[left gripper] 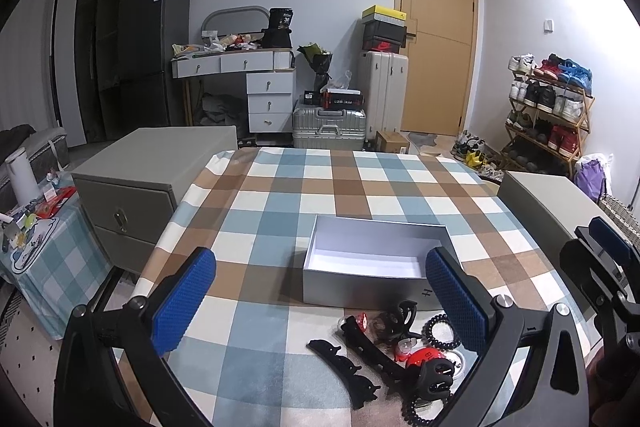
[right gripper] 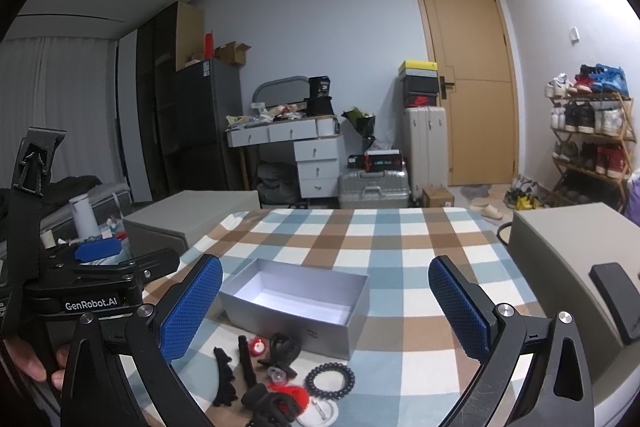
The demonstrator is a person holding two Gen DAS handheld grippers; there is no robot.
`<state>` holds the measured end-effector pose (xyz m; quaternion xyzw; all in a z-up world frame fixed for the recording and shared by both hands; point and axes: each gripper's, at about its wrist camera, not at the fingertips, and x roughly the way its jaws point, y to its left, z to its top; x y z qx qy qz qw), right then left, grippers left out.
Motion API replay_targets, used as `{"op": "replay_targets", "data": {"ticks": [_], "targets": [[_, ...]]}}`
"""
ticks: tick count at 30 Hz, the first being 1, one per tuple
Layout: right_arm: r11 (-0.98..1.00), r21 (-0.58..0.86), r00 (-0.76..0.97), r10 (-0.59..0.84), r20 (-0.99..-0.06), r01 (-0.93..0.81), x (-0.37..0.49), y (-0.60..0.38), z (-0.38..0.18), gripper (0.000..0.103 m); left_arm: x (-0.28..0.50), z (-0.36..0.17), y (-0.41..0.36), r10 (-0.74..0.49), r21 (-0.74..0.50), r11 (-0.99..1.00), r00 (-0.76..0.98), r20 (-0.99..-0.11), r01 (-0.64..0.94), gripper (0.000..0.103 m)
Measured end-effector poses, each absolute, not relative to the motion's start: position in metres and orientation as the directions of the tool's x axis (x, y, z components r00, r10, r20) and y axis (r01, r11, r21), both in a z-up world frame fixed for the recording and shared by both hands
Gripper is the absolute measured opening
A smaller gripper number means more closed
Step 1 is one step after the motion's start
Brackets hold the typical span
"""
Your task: Organize jewelry
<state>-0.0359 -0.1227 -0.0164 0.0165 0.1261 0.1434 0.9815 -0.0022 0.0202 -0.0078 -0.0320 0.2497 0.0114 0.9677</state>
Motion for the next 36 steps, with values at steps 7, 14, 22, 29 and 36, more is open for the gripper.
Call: {"op": "replay_targets", "data": {"ticks": [7, 14, 22, 29, 36], "targets": [[0.959, 0.062, 0.928, 0.283, -0.243, -0.277, -0.036, -0.122, -0.017, 0.103, -0.002, -0.008, 0.022, 0.004, -0.061, 0.997, 0.876, -0.483, -0.039, 0.102], [0.957, 0.06, 0.924, 0.289, -0.25, -0.283, -0.036, -0.121, -0.018, 0.103, -0.002, -0.009, 0.021, 0.009, -0.063, 0.997, 0.878, -0.479, -0.045, 0.102], [0.956, 0.056, 0.923, 0.292, -0.253, -0.287, -0.037, -0.119, -0.018, 0.103, -0.004, -0.01, 0.02, 0.014, -0.061, 0.997, 0.877, -0.481, -0.05, 0.102], [0.954, 0.051, 0.918, 0.3, -0.259, -0.297, -0.035, -0.117, -0.017, 0.103, -0.004, -0.012, 0.025, 0.017, -0.07, 0.996, 0.875, -0.483, -0.058, 0.102], [0.944, 0.068, 0.902, 0.328, -0.279, -0.323, -0.029, -0.116, -0.02, 0.103, -0.002, -0.014, 0.03, 0.007, -0.075, 0.996, 0.871, -0.492, -0.051, 0.102]]}}
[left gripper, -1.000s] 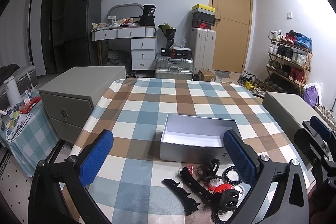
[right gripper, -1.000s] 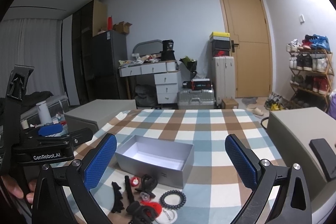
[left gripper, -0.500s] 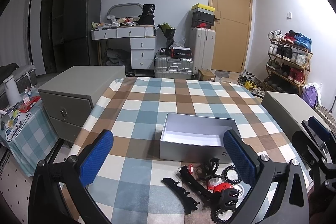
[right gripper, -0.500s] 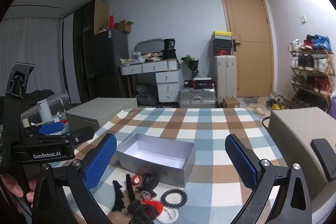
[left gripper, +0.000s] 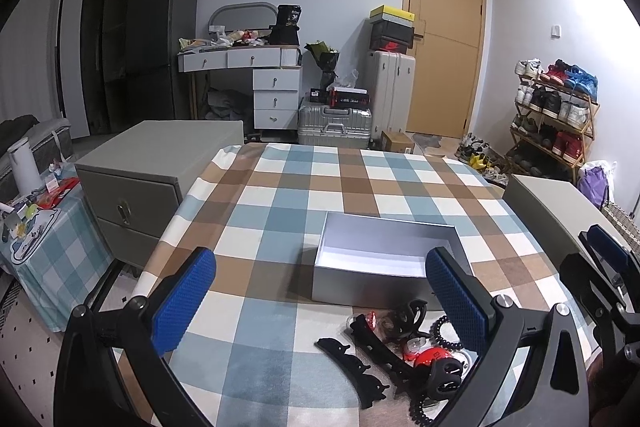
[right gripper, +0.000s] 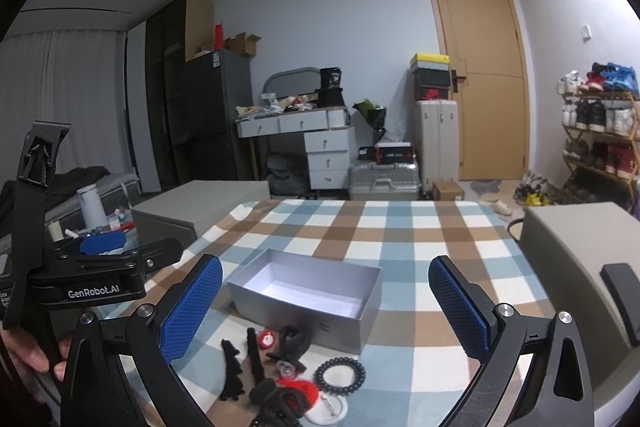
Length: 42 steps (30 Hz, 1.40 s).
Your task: Organize jewelry
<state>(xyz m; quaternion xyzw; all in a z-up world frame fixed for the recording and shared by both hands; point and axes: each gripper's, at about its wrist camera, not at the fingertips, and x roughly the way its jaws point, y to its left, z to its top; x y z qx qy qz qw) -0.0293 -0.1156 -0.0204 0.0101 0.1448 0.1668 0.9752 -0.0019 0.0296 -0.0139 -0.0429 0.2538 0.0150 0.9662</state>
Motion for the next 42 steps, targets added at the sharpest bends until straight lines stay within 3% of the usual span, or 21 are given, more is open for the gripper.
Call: {"op": "replay_targets", "data": {"ticks": [12, 23, 26, 33, 37, 40, 42], "targets": [[0.885, 0.242, 0.737, 0.465, -0.491, -0.398, 0.017, -0.106, -0.068, 0.103, 0.005, -0.038, 0.057, 0.036, -0.092, 0.99, 0.829, -0.559, -0.104, 0.102], [0.832, 0.383, 0.543, 0.553, -0.632, -0.401, 0.064, -0.088, -0.116, 0.099, 0.015, -0.066, 0.069, 0.064, -0.074, 0.987, 0.769, -0.636, -0.143, 0.102], [0.839, 0.383, 0.508, 0.541, -0.671, -0.387, 0.073, -0.083, -0.126, 0.089, 0.018, -0.071, 0.07, 0.065, -0.073, 0.986, 0.758, -0.65, -0.147, 0.102], [0.842, 0.362, 0.487, 0.53, -0.695, -0.4, 0.082, -0.074, -0.132, 0.079, 0.025, -0.086, 0.066, 0.063, -0.055, 0.989, 0.726, -0.685, -0.137, 0.102], [0.846, 0.331, 0.481, 0.515, -0.709, -0.418, 0.082, -0.068, -0.135, 0.061, 0.025, -0.091, 0.064, 0.055, -0.051, 0.991, 0.711, -0.701, -0.127, 0.102], [0.848, 0.324, 0.468, 0.507, -0.723, -0.419, 0.085, -0.065, -0.138, 0.036, 0.026, -0.094, 0.063, 0.049, -0.052, 0.991, 0.704, -0.709, -0.121, 0.102], [0.843, 0.33, 0.461, 0.515, -0.722, -0.424, 0.086, -0.066, -0.14, 0.032, 0.026, -0.096, 0.062, 0.052, -0.045, 0.992, 0.698, -0.714, -0.12, 0.102]]}}
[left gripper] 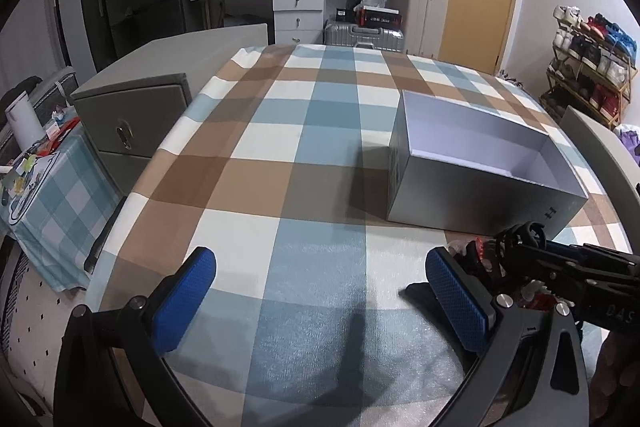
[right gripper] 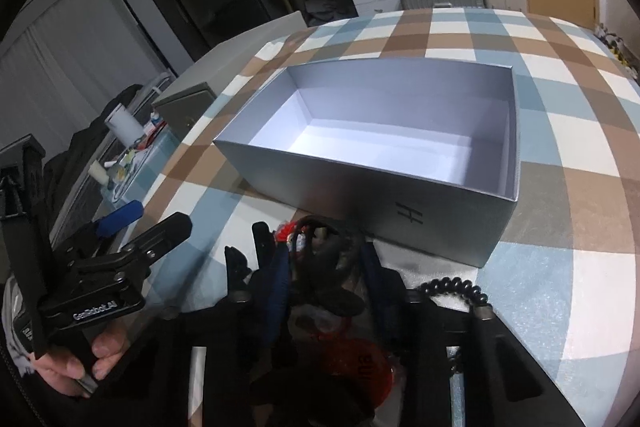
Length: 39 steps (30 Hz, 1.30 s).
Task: Organize jewelry
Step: 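Grasp a black claw clip with the right tool while the left tool grasps another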
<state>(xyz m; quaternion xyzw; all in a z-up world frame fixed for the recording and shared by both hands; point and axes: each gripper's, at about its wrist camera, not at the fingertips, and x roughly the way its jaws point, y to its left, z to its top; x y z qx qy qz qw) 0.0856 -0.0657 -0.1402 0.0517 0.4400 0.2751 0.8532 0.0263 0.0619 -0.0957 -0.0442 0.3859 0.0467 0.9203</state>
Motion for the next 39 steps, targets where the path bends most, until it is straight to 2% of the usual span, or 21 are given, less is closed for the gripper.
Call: {"op": "replay_targets", "data": {"ticks": [5, 11, 15, 19, 22, 32, 39], "targets": [[0.838, 0.314, 0.508, 0.526, -0.682, -0.447, 0.077, -0.068, -0.133, 0.032, 0.028, -0.1, 0.061, 0.052, -0.043, 0.992, 0.685, -0.727, -0.121, 0.102], [0.811, 0.333, 0.57, 0.577, -0.584, -0.481, 0.066, -0.077, -0.114, 0.032, 0.028, -0.1, 0.059, 0.035, -0.05, 0.993, 0.675, -0.737, -0.106, 0.102], [0.799, 0.338, 0.619, 0.6, -0.507, -0.497, 0.056, -0.087, -0.098, 0.032, 0.027, -0.103, 0.051, -0.001, -0.053, 0.997, 0.661, -0.751, -0.059, 0.102], [0.805, 0.327, 0.656, 0.592, -0.468, -0.494, 0.049, -0.098, -0.086, 0.032, 0.024, -0.104, 0.045, -0.046, -0.08, 0.997, 0.644, -0.764, -0.023, 0.102], [0.815, 0.319, 0.675, 0.579, -0.457, -0.483, 0.046, -0.106, -0.082, 0.032, 0.02, -0.101, 0.04, -0.081, -0.1, 0.995, 0.64, -0.764, 0.007, 0.102], [0.856, 0.319, 0.736, 0.514, -0.44, -0.407, 0.031, -0.144, -0.075, 0.032, -0.006, -0.078, -0.01, -0.301, -0.168, 0.95, 0.63, -0.716, 0.263, 0.102], [0.882, 0.345, 0.772, 0.454, -0.445, -0.321, 0.026, -0.176, -0.077, 0.032, -0.003, -0.086, -0.047, -0.322, -0.12, 0.926, 0.579, -0.749, 0.359, 0.102]]}}
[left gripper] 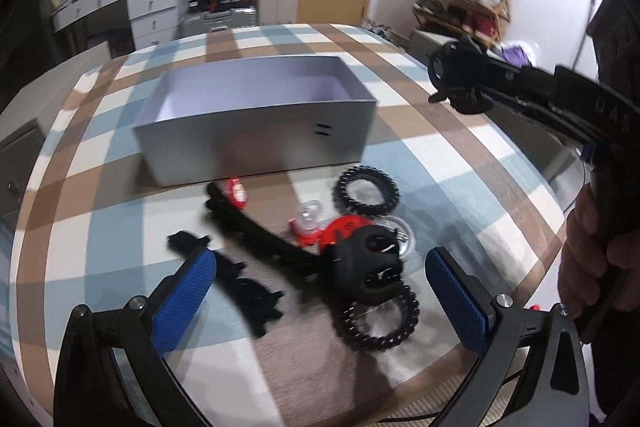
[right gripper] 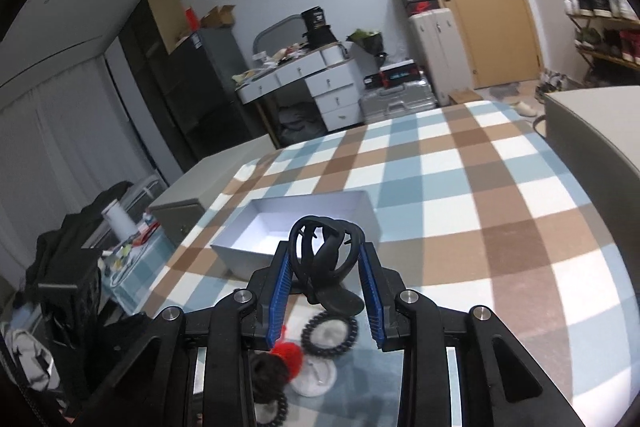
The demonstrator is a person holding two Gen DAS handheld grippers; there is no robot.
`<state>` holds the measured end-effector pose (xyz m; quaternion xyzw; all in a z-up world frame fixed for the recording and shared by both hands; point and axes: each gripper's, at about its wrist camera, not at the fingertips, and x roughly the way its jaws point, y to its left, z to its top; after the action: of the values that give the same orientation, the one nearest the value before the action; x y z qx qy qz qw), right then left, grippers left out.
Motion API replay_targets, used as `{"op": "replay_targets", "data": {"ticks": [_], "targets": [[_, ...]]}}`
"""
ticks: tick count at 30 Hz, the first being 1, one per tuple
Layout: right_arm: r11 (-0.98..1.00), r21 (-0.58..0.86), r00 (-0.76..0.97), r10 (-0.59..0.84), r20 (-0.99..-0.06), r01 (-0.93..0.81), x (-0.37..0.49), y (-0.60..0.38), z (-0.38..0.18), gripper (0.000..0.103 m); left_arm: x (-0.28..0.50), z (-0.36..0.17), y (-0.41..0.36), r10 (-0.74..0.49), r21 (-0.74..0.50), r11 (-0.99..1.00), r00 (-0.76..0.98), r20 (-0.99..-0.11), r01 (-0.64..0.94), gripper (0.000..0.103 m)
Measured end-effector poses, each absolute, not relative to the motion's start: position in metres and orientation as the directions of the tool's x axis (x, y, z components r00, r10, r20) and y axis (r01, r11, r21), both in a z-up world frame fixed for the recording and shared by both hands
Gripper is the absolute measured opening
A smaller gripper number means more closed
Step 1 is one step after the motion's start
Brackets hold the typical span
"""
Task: Organize jewelry
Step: 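Grasp a black claw clip with the right tool while the left tool grasps another, then carry both claw clips over the grey box and open both tools to drop them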
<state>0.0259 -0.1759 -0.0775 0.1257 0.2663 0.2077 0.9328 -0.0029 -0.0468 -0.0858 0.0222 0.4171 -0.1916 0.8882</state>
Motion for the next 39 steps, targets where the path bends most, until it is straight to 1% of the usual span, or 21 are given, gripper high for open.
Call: {"op": "replay_targets", "data": {"ticks": [4, 7, 9, 10, 12, 13, 14, 15, 16, 19, 26, 32, 36, 39], "targets": [[0.888, 0.33, 0.777, 0.446, -0.444, -0.321, 0.021, -0.179, -0.078, 0.032, 0.002, -0.089, -0.053, -0.303, -0.101, 0.926, 0.559, -0.772, 0.363, 0.101], [0.885, 0.336, 0.776, 0.449, -0.443, -0.321, 0.019, -0.181, -0.08, 0.032, 0.004, -0.091, -0.055, -0.305, -0.102, 0.924, 0.548, -0.779, 0.369, 0.093], [0.883, 0.344, 0.775, 0.452, -0.441, -0.319, 0.02, -0.183, -0.081, 0.032, 0.003, -0.091, -0.059, -0.305, -0.095, 0.919, 0.539, -0.786, 0.382, 0.082], [0.882, 0.347, 0.774, 0.455, -0.44, -0.32, 0.02, -0.184, -0.082, 0.032, 0.002, -0.092, -0.061, -0.303, -0.089, 0.917, 0.535, -0.788, 0.389, 0.079], [0.879, 0.351, 0.773, 0.458, -0.439, -0.322, 0.019, -0.185, -0.083, 0.032, -0.002, -0.092, -0.064, -0.305, -0.08, 0.911, 0.529, -0.792, 0.405, 0.067], [0.879, 0.352, 0.773, 0.458, -0.439, -0.322, 0.021, -0.185, -0.083, 0.032, -0.001, -0.092, -0.067, -0.296, -0.066, 0.911, 0.532, -0.793, 0.408, 0.065], [0.88, 0.352, 0.774, 0.457, -0.439, -0.32, 0.02, -0.186, -0.083, 0.032, -0.002, -0.091, -0.068, -0.286, -0.053, 0.911, 0.535, -0.795, 0.408, 0.057], [0.881, 0.352, 0.776, 0.454, -0.438, -0.317, 0.02, -0.187, -0.084, 0.032, -0.003, -0.091, -0.069, -0.275, -0.038, 0.911, 0.537, -0.797, 0.41, 0.045], [0.882, 0.353, 0.777, 0.451, -0.439, -0.313, 0.02, -0.188, -0.085, 0.032, -0.002, -0.092, -0.071, -0.28, -0.039, 0.907, 0.53, -0.8, 0.42, 0.039], [0.883, 0.365, 0.779, 0.444, -0.442, -0.296, 0.021, -0.193, -0.086, 0.032, -0.002, -0.092, -0.076, -0.277, -0.028, 0.902, 0.528, -0.803, 0.43, 0.039], [0.884, 0.362, 0.782, 0.441, -0.44, -0.295, 0.017, -0.194, -0.083, 0.032, -0.004, -0.088, -0.073, -0.31, -0.062, 0.896, 0.52, -0.796, 0.439, 0.039], [0.881, 0.37, 0.78, 0.446, -0.44, -0.295, 0.019, -0.192, -0.082, 0.032, -0.003, -0.076, -0.065, -0.335, -0.093, 0.901, 0.542, -0.771, 0.423, 0.039], [0.876, 0.374, 0.772, 0.458, -0.44, -0.306, 0.02, -0.188, -0.078, 0.032, -0.007, -0.063, -0.064, -0.323, -0.049, 0.9, 0.587, -0.742, 0.433, 0.039], [0.874, 0.366, 0.767, 0.466, -0.441, -0.32, 0.025, -0.182, -0.075, 0.032, -0.003, -0.054, -0.057, -0.326, -0.054, 0.903, 0.601, -0.73, 0.425, 0.039]]}}
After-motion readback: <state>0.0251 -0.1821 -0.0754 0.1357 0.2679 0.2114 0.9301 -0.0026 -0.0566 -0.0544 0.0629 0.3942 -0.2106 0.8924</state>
